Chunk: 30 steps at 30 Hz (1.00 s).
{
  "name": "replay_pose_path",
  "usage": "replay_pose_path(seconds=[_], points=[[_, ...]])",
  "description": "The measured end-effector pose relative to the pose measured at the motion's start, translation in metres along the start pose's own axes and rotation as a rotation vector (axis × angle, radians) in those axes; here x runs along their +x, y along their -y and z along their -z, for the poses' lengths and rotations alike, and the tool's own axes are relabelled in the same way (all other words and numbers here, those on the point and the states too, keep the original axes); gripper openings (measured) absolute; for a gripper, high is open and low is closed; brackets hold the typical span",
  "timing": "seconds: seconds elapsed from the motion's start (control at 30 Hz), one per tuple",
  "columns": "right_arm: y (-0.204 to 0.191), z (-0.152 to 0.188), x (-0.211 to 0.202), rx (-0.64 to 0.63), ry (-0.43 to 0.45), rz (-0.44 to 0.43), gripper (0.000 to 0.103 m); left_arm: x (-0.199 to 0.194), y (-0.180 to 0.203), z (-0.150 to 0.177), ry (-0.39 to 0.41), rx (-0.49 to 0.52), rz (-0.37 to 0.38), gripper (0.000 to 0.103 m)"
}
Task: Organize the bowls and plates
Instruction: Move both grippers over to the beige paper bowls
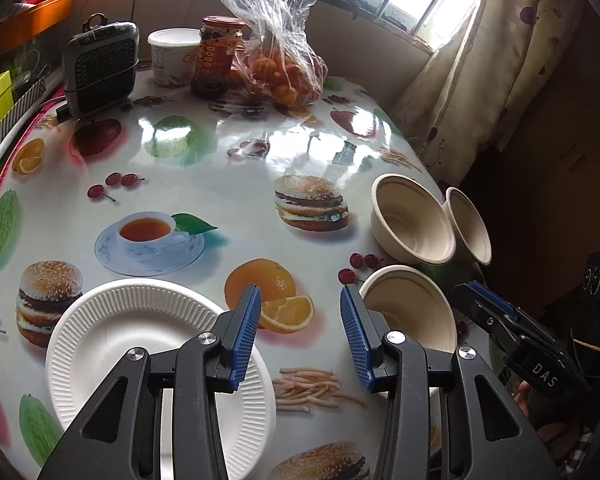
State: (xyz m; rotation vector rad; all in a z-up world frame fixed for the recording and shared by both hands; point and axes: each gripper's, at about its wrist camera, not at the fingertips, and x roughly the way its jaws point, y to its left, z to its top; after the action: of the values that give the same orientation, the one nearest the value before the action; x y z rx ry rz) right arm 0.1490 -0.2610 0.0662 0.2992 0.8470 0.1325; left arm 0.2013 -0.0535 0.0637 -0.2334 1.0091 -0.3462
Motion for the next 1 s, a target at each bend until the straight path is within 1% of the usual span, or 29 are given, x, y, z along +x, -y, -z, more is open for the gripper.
replay_pose_path(seconds=[0.07, 0.17, 0.33, 0.43, 0.7, 0.87, 1.0], points=[[0.012, -0.001, -0.004, 0.025, 0.023, 0.033, 0.046, 0.008, 0.008, -0.005, -0.008, 0.005, 0.009, 0.043], [0.028, -0.004, -0.005, 0.047, 0.038, 0.052, 0.046, 0.019, 0.017, -0.014, -0.013, 0.007, 0.028, 0.043], [0.051, -0.009, -0.004, 0.088, 0.058, 0.039, 0.046, 0.038, 0.03, -0.03, -0.029, -0.002, 0.052, 0.043], [0.061, -0.011, -0.002, 0.109, 0.064, 0.033, 0.046, 0.048, 0.039, -0.037, -0.038, 0.013, 0.058, 0.043], [0.071, -0.017, 0.013, 0.1, 0.042, 0.009, 0.046, 0.076, 0.055, -0.053, -0.068, 0.027, 0.057, 0.043], [0.077, -0.022, 0.022, 0.111, 0.036, -0.001, 0.045, 0.091, 0.052, -0.062, -0.092, 0.008, 0.04, 0.043], [0.082, -0.027, 0.028, 0.121, 0.03, -0.006, 0.043, 0.099, 0.051, -0.067, -0.101, 0.004, 0.048, 0.043]])
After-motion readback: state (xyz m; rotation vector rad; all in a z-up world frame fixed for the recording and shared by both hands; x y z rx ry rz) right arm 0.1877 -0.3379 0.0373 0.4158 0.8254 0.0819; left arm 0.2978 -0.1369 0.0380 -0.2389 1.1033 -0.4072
